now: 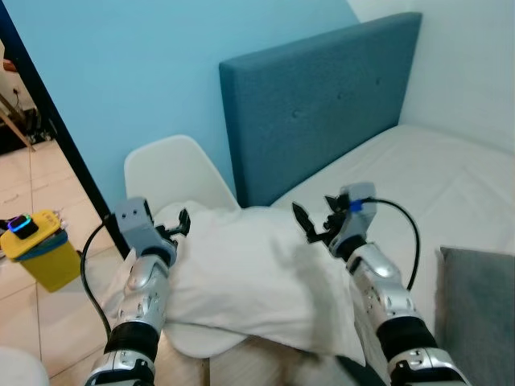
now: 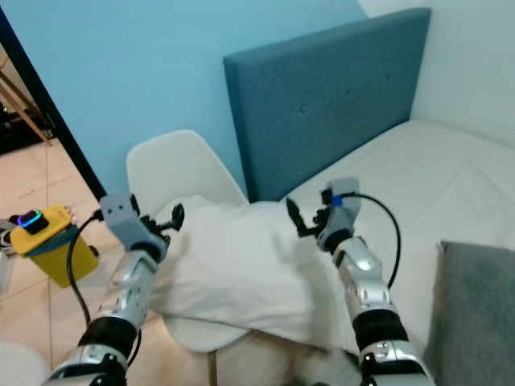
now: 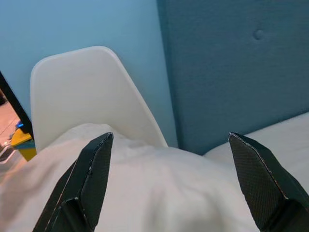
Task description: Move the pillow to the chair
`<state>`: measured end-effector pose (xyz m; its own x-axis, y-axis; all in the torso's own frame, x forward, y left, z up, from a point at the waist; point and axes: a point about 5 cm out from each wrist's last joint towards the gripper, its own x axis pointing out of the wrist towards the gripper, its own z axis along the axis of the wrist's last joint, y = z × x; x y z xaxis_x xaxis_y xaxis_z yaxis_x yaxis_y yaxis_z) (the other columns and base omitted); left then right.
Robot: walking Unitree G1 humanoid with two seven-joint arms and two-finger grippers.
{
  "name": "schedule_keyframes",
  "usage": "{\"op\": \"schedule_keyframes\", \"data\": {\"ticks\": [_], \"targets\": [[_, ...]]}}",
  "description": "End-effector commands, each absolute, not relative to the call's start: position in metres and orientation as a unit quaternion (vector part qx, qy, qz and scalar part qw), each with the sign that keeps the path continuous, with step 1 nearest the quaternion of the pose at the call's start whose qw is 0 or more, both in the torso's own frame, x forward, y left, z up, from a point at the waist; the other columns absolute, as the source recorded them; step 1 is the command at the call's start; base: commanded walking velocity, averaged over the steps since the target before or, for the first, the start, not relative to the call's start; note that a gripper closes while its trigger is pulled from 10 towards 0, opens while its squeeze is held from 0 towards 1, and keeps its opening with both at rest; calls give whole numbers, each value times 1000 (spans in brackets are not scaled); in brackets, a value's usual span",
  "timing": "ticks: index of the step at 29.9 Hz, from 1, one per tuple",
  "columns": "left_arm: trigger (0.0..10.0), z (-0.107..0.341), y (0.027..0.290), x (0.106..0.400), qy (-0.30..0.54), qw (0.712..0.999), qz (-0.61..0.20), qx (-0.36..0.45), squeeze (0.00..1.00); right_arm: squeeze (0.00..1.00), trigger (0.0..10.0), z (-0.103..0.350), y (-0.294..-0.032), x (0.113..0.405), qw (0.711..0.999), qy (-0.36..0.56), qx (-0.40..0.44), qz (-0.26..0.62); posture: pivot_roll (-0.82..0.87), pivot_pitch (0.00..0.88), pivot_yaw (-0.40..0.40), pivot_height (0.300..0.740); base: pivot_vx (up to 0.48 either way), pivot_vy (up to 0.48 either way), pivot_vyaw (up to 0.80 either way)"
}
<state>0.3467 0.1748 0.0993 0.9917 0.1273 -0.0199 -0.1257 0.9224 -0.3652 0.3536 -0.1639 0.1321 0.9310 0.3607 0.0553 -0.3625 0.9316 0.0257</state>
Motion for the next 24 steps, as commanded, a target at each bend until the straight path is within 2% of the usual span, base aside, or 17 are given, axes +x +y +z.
{"op": "schedule_keyframes", "data": {"ticks": [1, 10, 16, 17, 24], "targets": [[10000, 91, 180, 343, 11, 977, 77, -199, 0, 0, 10000, 125, -157, 351, 981, -9, 17, 195, -8, 0, 39, 710, 0, 0, 0], [10000, 83, 177, 340, 24, 975, 68, -210, 0, 0, 10000, 92, -153, 337, 979, 48, 20, 196, -10, 0, 33, 740, 0, 0, 0], [10000, 59, 177, 329, 70, 975, 67, -201, 0, 0, 10000, 81, -152, 330, 977, 67, 11, 201, -13, 0, 33, 740, 0, 0, 0], [10000, 43, 177, 322, 107, 974, 64, -187, 0, 0, 10000, 73, -152, 327, 976, 86, 11, 200, -15, 0, 34, 740, -285, 0, 0], [10000, 11, 178, 299, 173, 965, 72, -181, 0, 0, 10000, 41, -167, 314, 976, 158, -24, 148, -22, 0, 36, 740, -407, 0, 0]]}}
